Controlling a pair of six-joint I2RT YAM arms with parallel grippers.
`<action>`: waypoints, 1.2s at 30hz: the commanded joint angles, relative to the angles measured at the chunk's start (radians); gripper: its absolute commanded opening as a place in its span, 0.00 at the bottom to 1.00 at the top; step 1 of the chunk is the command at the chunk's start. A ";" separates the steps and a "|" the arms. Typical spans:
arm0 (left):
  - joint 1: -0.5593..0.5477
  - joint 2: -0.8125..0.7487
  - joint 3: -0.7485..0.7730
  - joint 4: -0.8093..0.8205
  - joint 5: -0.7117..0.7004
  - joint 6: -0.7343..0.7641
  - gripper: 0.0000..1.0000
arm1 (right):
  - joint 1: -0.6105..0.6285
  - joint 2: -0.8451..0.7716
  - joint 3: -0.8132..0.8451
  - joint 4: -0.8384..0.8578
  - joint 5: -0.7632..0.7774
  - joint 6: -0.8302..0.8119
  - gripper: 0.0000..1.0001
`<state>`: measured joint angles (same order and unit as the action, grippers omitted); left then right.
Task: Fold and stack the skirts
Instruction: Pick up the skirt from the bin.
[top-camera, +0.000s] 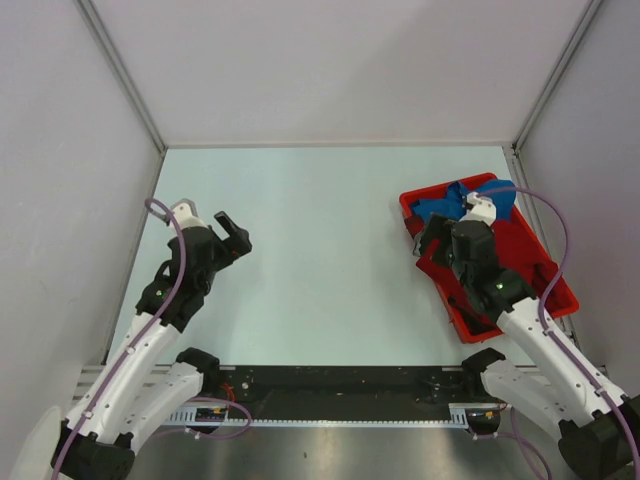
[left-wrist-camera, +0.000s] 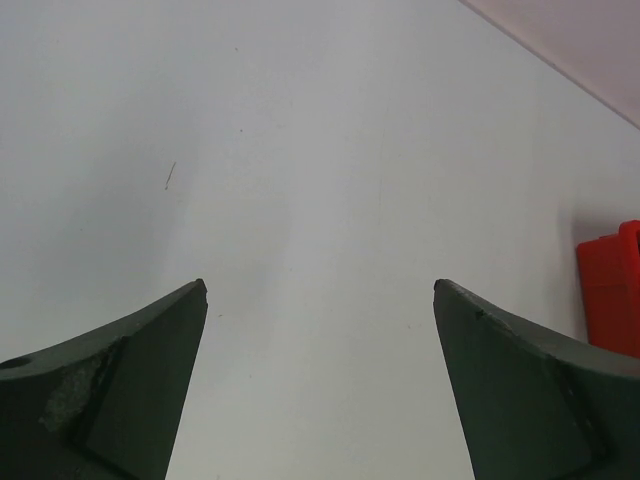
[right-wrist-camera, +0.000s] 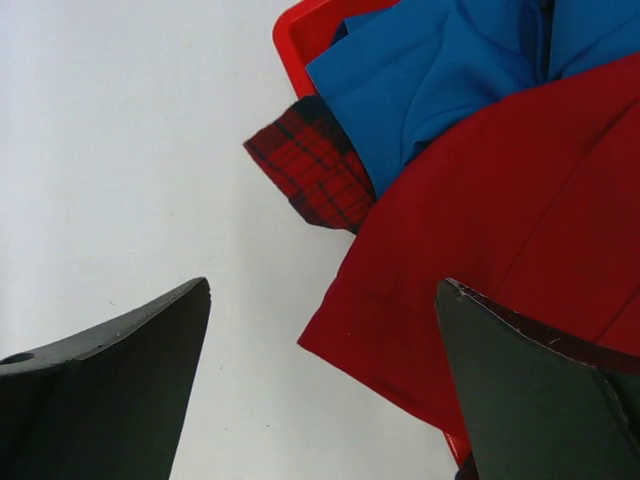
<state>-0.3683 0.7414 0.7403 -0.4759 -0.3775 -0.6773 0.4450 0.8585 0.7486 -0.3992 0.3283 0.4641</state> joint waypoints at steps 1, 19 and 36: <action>0.000 -0.004 -0.001 0.052 0.005 0.042 1.00 | -0.003 -0.061 0.038 0.023 0.031 0.011 1.00; 0.000 0.019 -0.019 0.097 0.043 0.074 1.00 | -0.411 -0.099 0.242 -0.392 0.060 0.070 1.00; 0.000 0.039 -0.015 0.083 0.040 0.073 1.00 | -0.586 0.068 0.170 -0.371 -0.055 0.067 0.98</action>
<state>-0.3683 0.7753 0.7227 -0.4019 -0.3328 -0.6197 -0.1371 0.8742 0.9497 -0.8612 0.3637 0.5312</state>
